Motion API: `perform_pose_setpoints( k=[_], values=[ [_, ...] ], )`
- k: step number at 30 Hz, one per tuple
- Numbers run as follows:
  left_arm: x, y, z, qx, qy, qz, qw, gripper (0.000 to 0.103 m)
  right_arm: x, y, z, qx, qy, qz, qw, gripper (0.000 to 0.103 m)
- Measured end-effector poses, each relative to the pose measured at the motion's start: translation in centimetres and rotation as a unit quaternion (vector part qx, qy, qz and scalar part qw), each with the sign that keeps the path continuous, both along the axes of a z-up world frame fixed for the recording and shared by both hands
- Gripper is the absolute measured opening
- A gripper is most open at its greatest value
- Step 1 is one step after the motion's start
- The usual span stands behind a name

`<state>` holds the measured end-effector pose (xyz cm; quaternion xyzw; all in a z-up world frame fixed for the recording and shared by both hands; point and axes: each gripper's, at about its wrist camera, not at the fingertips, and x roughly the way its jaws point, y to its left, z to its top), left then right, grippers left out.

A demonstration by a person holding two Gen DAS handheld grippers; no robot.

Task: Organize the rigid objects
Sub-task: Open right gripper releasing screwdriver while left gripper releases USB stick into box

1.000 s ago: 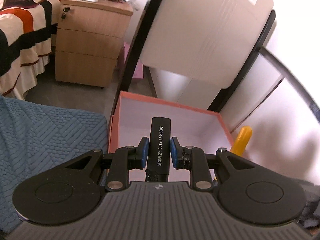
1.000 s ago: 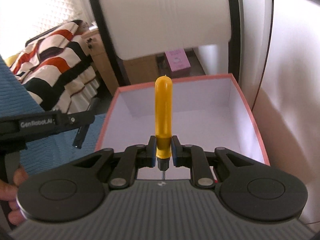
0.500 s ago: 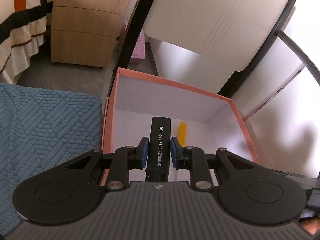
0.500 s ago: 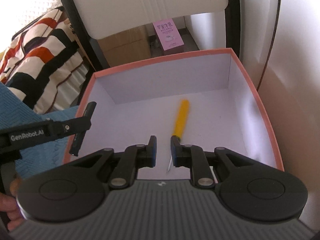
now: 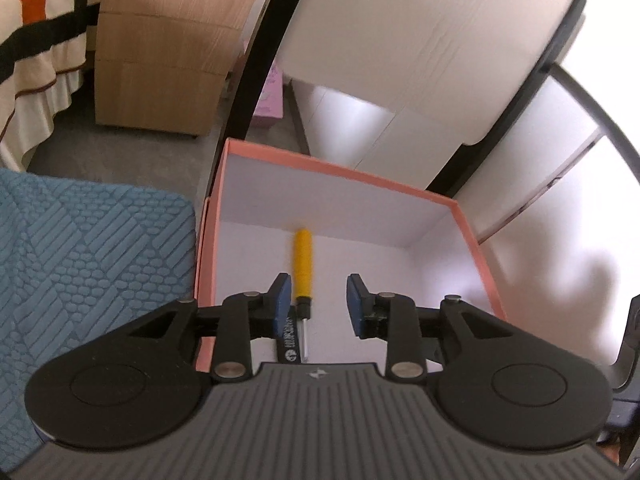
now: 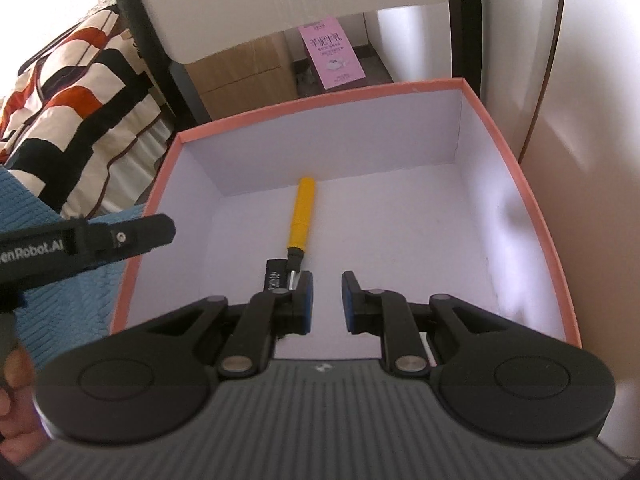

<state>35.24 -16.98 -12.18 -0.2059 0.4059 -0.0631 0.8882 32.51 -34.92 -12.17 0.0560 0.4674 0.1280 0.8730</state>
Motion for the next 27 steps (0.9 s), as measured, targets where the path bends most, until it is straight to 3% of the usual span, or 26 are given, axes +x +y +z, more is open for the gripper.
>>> perform_pose_setpoints(
  k=[16, 27],
  values=[
    [-6.2, 1.3, 7.0, 0.004, -0.093, -0.019, 0.9954, 0.039, -5.5, 0.4, 5.3, 0.001, -0.071, -0.013, 0.997, 0.019],
    [-12.6, 2.8, 11.2, 0.013, -0.146, -0.02, 0.9889, 0.055, -10.7, 1.6, 8.0, 0.001, -0.102, -0.02, 0.995, 0.019]
  ],
)
